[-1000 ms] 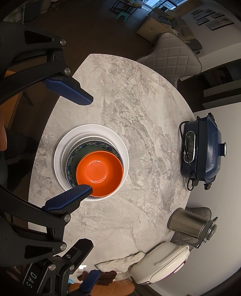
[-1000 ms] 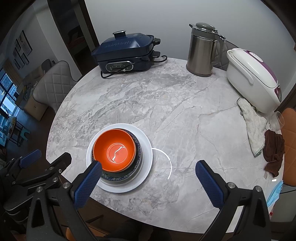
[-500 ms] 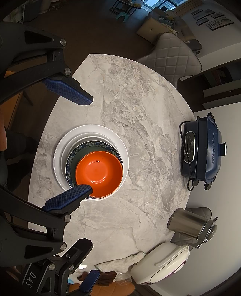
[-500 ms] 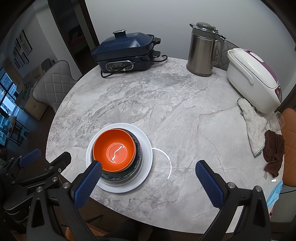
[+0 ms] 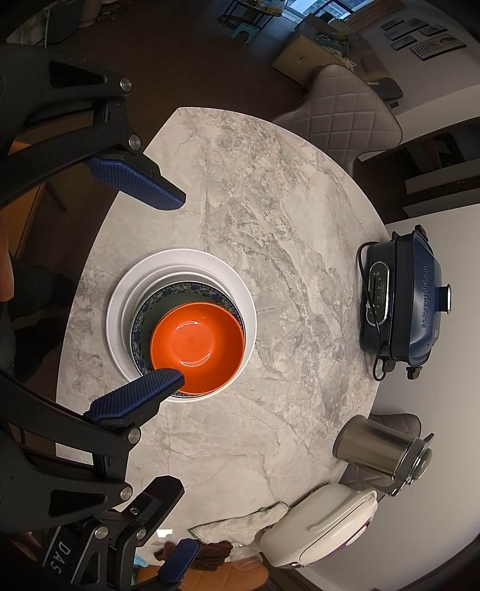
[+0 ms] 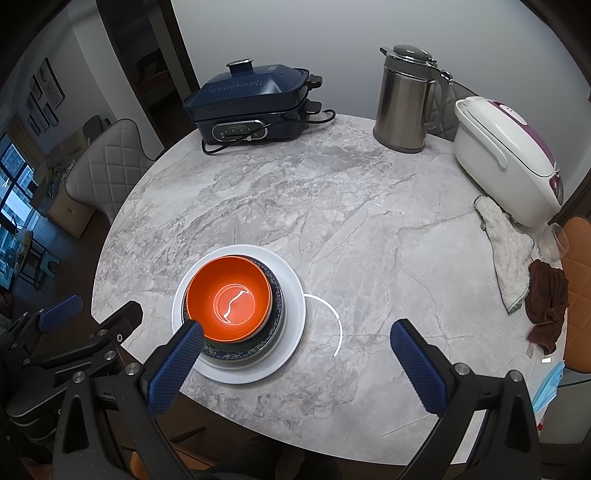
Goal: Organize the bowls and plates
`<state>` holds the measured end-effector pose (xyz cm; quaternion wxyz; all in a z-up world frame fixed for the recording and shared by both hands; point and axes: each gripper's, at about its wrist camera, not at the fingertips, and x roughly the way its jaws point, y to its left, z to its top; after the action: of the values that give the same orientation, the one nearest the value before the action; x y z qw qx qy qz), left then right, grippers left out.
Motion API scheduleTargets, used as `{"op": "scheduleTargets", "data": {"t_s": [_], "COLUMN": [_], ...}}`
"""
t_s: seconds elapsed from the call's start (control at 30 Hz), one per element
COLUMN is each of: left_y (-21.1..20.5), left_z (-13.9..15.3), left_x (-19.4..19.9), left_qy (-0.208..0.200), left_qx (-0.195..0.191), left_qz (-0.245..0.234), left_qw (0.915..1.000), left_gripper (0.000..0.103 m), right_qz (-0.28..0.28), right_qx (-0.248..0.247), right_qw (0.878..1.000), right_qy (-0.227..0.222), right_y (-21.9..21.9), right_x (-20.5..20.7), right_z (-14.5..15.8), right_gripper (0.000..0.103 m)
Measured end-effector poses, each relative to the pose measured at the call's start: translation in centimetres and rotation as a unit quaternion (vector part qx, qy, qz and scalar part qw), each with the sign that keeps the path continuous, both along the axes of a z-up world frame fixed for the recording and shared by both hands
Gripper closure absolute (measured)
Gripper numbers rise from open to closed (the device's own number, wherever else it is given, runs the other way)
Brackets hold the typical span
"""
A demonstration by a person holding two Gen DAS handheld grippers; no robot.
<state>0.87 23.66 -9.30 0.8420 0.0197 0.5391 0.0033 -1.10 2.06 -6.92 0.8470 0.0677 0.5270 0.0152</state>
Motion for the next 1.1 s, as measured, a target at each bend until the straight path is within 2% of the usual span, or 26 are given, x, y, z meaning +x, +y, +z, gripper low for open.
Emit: {"op": "scheduleTargets", "data": {"t_s": [1.1], "left_y": [-0.03], "left_z": [-0.42], "left_x": [0.14], "left_qy": [0.000], "left_qx": [0.001], "left_qz": [0.002], "left_qw": [1.0000], "left_gripper": [0.015], "right_qz": [0.001], "right_qx": [-0.002], "right_qw": [1.000], "right_qy": [0.001], "right_y": [0.07], "right_x": [0.17], "right_z": [-0.02], "right_gripper": [0.000]}}
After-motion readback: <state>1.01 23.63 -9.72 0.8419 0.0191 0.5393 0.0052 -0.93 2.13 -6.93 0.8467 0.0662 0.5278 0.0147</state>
